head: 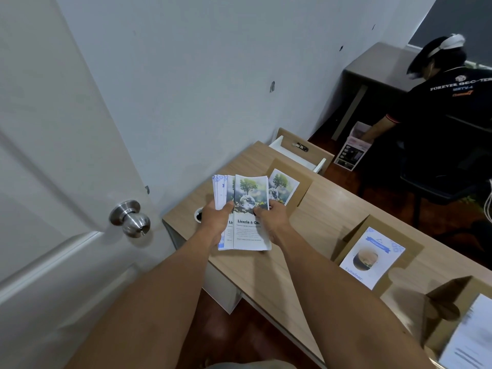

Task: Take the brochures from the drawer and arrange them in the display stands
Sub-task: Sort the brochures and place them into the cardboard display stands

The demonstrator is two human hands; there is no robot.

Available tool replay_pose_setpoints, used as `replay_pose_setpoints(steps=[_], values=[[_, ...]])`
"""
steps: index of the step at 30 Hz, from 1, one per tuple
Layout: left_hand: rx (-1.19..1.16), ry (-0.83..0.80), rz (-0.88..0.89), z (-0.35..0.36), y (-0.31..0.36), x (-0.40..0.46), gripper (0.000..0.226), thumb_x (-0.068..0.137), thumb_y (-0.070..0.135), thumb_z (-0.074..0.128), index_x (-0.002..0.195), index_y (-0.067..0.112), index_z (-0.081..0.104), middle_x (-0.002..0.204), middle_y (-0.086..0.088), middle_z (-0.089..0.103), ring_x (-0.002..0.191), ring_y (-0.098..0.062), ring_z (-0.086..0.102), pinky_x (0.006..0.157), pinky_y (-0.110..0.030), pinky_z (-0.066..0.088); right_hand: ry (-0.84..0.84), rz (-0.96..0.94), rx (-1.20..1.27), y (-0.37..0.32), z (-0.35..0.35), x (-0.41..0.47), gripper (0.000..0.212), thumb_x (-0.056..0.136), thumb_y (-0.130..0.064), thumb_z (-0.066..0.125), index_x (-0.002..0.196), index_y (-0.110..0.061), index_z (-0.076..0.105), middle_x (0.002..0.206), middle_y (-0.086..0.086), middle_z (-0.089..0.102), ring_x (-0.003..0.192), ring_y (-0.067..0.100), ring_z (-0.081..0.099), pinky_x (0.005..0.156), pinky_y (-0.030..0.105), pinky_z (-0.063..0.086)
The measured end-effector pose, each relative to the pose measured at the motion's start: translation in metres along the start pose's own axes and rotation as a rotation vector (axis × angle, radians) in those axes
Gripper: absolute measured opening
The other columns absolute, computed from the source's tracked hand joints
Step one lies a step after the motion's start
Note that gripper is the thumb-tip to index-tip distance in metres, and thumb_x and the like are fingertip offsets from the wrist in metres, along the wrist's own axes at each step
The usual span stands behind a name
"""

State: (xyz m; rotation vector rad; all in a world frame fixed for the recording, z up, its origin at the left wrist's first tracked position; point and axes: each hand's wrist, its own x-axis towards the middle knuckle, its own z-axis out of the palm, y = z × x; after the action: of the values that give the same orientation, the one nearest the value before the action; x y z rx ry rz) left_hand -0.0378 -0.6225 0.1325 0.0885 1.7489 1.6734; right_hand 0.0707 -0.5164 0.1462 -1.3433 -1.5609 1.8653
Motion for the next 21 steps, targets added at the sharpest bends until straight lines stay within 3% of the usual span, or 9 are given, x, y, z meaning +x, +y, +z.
replay_pose_setpoints(steps=[3, 6, 8, 10, 13, 15, 18, 21], values=[[0.009, 0.008, 0.01, 0.002, 0.0, 0.0, 0.026, 0.098, 0.015, 0.065, 0.123, 0.007, 0.067, 0.101, -0.012, 0.076, 0.091, -0.031, 0.074, 0.084, -0.048, 0.062, 0.018, 0.0, -0.057, -0.003, -0.001, -0.001, 0.018, 0.096, -0.001, 0.058, 0.104, -0.01, 0.071, 0.095, 0.013, 0.077, 0.079, 0.027, 0.074, 0.074, 0.039, 0.062], [0.016, 0.012, 0.015, -0.002, 0.001, 0.002, 0.026, 0.098, 0.016, 0.066, 0.123, 0.009, 0.068, 0.1, -0.01, 0.077, 0.089, -0.03, 0.074, 0.081, -0.046, 0.062, 0.012, -0.009, -0.18, -0.002, -0.004, 0.006, 0.021, 0.093, -0.01, 0.05, 0.095, -0.011, 0.071, 0.099, 0.013, 0.077, 0.092, 0.033, 0.074, 0.087, 0.051, 0.061], [0.029, 0.014, 0.017, -0.004, 0.002, 0.003, 0.027, 0.098, 0.016, 0.066, 0.123, 0.008, 0.068, 0.101, -0.011, 0.077, 0.091, -0.031, 0.075, 0.08, -0.045, 0.062, -0.003, -0.03, -0.29, -0.001, -0.007, 0.016, 0.022, 0.088, -0.013, 0.049, 0.091, -0.012, 0.071, 0.099, 0.013, 0.077, 0.094, 0.035, 0.073, 0.088, 0.055, 0.059], [0.047, 0.018, 0.016, -0.007, 0.002, 0.003, 0.024, 0.098, 0.016, 0.066, 0.121, 0.009, 0.068, 0.097, -0.01, 0.077, 0.087, -0.03, 0.074, 0.074, -0.039, 0.062, -0.014, -0.051, -0.386, -0.013, -0.009, 0.011, 0.013, 0.09, -0.009, 0.052, 0.088, -0.015, 0.063, 0.098, 0.01, 0.073, 0.094, 0.032, 0.07, 0.079, 0.045, 0.059], [0.064, 0.021, 0.012, -0.01, 0.0, 0.003, 0.022, 0.097, 0.016, 0.066, 0.119, 0.01, 0.068, 0.095, -0.007, 0.076, 0.082, -0.026, 0.073, 0.07, -0.034, 0.06, -0.053, -0.042, -0.531, -0.032, -0.014, 0.004, 0.025, 0.092, -0.008, 0.056, 0.073, -0.019, 0.044, 0.072, 0.004, 0.054, 0.067, 0.02, 0.053, 0.053, 0.03, 0.037], [0.053, 0.006, 0.01, -0.011, 0.0, 0.002, 0.021, 0.097, 0.016, 0.066, 0.118, 0.01, 0.068, 0.095, -0.006, 0.076, 0.081, -0.024, 0.073, 0.07, -0.034, 0.06, -0.11, 0.003, -0.576, -0.038, -0.019, 0.007, 0.025, 0.09, -0.006, 0.057, 0.069, -0.012, 0.045, 0.061, 0.009, 0.05, 0.051, 0.019, 0.043, 0.047, 0.026, 0.029], [0.045, -0.004, 0.011, -0.014, -0.001, 0.003, 0.019, 0.097, 0.017, 0.068, 0.115, 0.012, 0.068, 0.095, -0.006, 0.076, 0.081, -0.024, 0.073, 0.073, -0.038, 0.062, -0.172, 0.054, -0.586, -0.046, -0.025, 0.007, 0.023, 0.09, 0.0, 0.057, 0.068, -0.004, 0.051, 0.055, 0.013, 0.052, 0.037, 0.018, 0.041, 0.039, 0.02, 0.028], [0.048, 0.019, 0.006, -0.019, -0.002, 0.006, 0.02, 0.096, 0.018, 0.069, 0.115, 0.014, 0.068, 0.098, -0.007, 0.077, 0.087, -0.028, 0.074, 0.081, -0.046, 0.062, -0.18, 0.029, -0.524, -0.049, -0.032, 0.013, 0.018, 0.094, 0.004, 0.056, 0.076, 0.0, 0.055, 0.063, 0.018, 0.059, 0.032, 0.012, 0.052, 0.036, 0.02, 0.034]])
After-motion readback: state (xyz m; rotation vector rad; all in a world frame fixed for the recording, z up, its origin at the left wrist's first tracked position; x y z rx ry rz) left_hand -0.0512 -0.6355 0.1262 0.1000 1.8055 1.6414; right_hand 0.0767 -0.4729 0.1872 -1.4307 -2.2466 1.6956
